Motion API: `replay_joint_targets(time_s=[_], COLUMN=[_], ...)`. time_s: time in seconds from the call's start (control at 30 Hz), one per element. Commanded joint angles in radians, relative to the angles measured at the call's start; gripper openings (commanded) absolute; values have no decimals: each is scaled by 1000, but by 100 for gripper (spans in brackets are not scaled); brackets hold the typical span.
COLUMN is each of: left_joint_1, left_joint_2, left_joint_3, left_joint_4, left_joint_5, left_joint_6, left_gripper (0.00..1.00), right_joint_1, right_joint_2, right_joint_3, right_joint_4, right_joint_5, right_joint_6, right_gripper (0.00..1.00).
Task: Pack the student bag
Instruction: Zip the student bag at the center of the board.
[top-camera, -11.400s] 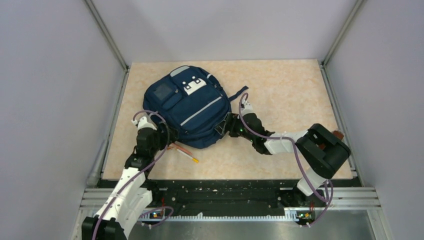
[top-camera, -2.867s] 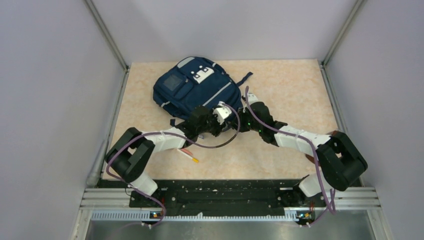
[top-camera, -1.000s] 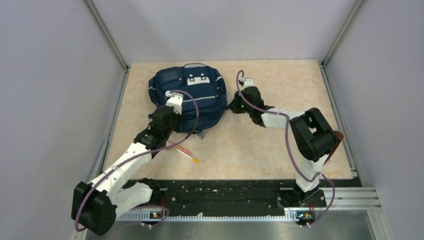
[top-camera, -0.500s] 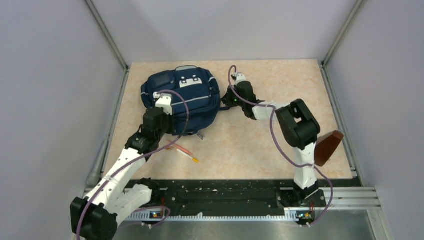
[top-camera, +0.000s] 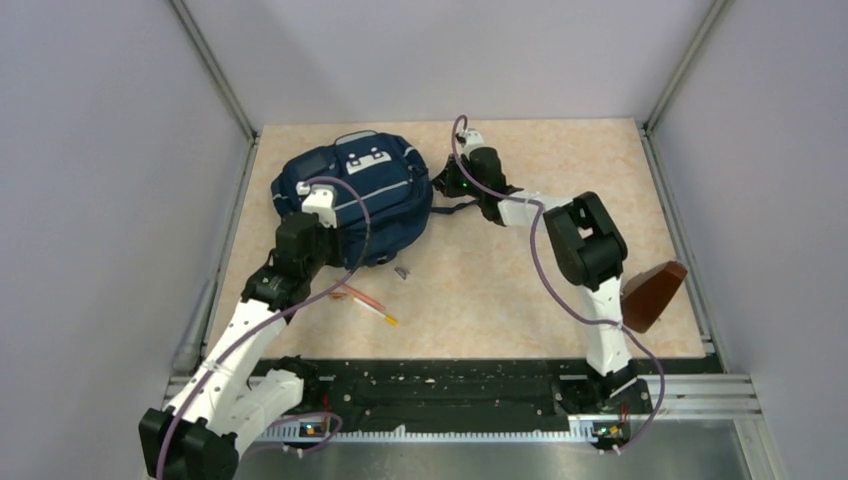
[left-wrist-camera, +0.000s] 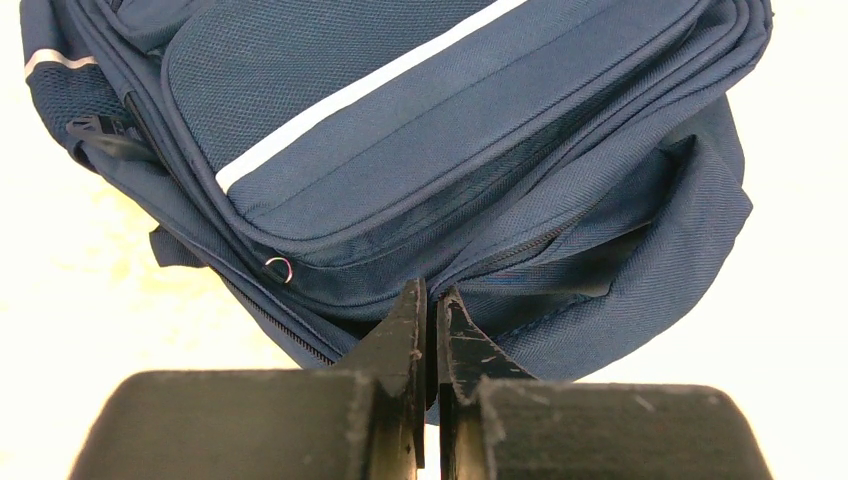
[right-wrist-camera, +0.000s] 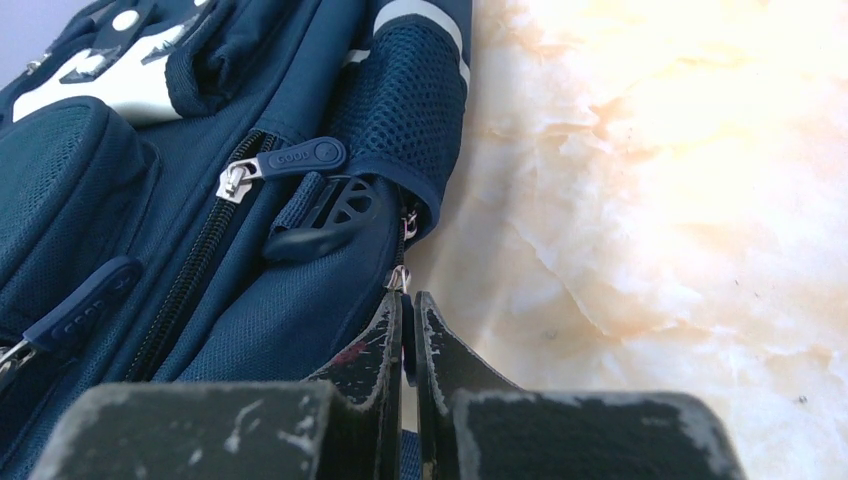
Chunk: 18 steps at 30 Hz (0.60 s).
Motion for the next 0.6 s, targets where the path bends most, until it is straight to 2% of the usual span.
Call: replay_joint_targets(time_s=[0.0, 0.23, 0.47, 0.57], left_joint_1=[41, 57, 54, 37], left_joint_2=[-67, 60, 254, 313], left_joint_3=[90, 137, 241, 280], left_joint_4=[56, 154, 312, 293], left_joint_5=[-71, 89, 538, 627], left_joint_6=[-22, -27, 40, 61], left_gripper=[0, 0, 0, 0], right_joint_1=[-67, -101, -197, -237], right_joint_2=[5, -125, -253, -317], right_joint_3=[80, -30, -196, -285], right_joint_4=[82, 97, 102, 100], right_joint_5=[76, 127, 160, 156], right_joint_6=[-39, -70, -93, -102], right_gripper=[0, 0, 0, 0])
